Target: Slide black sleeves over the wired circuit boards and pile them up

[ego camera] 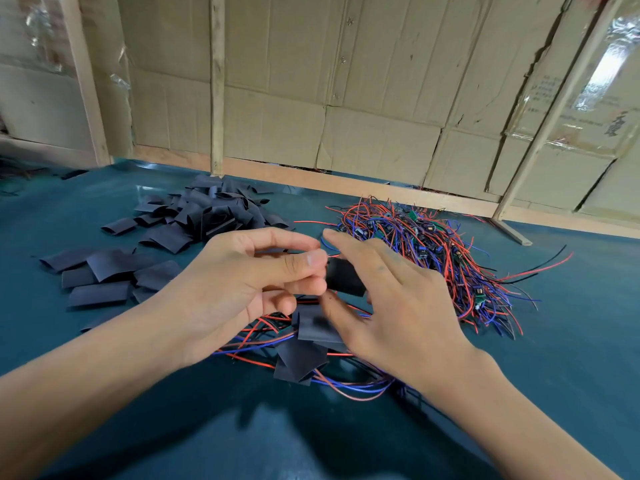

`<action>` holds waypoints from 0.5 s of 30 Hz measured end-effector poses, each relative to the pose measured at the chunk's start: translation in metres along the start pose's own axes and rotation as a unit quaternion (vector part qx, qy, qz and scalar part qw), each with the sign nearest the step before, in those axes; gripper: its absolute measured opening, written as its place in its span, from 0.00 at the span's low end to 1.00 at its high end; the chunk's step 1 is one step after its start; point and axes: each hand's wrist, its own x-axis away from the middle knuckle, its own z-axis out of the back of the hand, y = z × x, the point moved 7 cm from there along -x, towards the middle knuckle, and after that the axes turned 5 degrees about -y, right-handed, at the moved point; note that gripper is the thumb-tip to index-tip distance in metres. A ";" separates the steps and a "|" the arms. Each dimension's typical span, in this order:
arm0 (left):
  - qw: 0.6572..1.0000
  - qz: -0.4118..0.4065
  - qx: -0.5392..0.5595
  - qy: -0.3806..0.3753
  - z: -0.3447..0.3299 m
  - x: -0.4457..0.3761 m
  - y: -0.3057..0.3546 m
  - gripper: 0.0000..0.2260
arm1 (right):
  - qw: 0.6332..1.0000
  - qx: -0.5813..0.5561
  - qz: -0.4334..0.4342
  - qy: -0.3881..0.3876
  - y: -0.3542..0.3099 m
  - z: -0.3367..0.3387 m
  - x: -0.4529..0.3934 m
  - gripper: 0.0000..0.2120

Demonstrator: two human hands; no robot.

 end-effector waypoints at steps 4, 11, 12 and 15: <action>1.000 0.009 0.020 -0.005 -0.002 0.001 -0.004 0.12 | 0.999 0.017 0.022 0.027 -0.002 0.001 0.001 0.18; 0.997 -0.037 0.064 0.028 0.014 -0.005 0.012 0.10 | 0.998 -0.018 -0.053 -0.008 0.018 -0.001 0.000 0.19; 0.995 -0.046 0.086 0.032 0.016 -0.006 0.015 0.09 | 0.997 -0.023 -0.071 -0.013 0.021 -0.001 0.000 0.20; 0.989 -0.059 0.130 0.032 0.019 -0.008 0.019 0.07 | 0.991 -0.037 -0.123 -0.032 0.026 -0.004 0.001 0.22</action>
